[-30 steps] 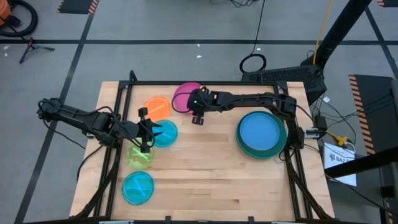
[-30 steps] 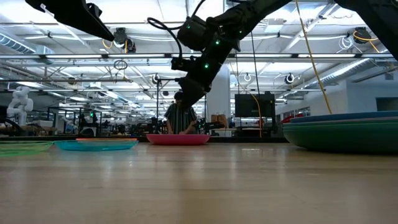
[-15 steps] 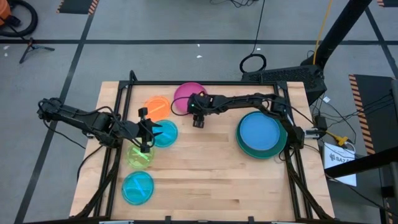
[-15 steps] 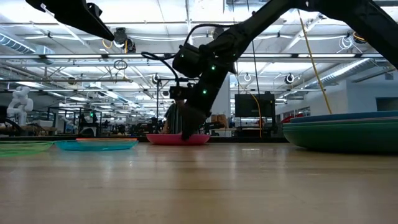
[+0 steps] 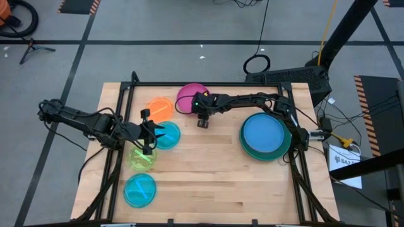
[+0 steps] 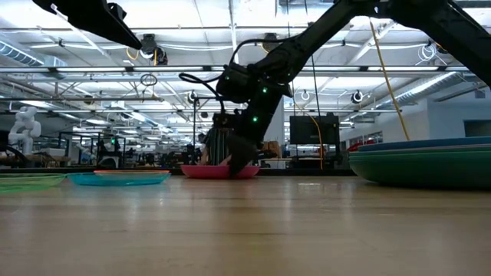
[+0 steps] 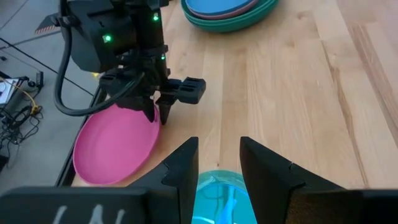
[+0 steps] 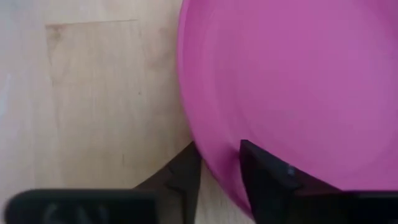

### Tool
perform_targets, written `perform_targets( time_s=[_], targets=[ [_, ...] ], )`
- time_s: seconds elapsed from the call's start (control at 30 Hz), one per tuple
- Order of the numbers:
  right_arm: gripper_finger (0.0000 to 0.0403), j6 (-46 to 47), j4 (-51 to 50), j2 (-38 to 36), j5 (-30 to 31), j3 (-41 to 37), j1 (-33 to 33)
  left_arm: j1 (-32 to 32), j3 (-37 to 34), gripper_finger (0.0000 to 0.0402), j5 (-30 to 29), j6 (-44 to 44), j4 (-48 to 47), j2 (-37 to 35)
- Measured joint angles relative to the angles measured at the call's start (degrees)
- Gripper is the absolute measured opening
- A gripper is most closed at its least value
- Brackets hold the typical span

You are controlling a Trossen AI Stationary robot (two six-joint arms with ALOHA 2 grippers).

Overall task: Stack plastic plates
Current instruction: Stack the pink plate on top of the blue plate

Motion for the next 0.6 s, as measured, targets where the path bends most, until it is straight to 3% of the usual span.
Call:
perform_targets(
  time_s=[0.23,0.6],
  targets=[
    [0.0016,-1.9,0.0,-0.3,-2.2,0.1,0.5,0.0,0.0,0.0125,0.0,0.0,0.2,0.0],
    [0.0004,-4.4,-6.5,-4.5,4.9,-0.1,4.2,0.0,0.0,0.0125,0.2,-1.2,0.4,0.0]
  ],
)
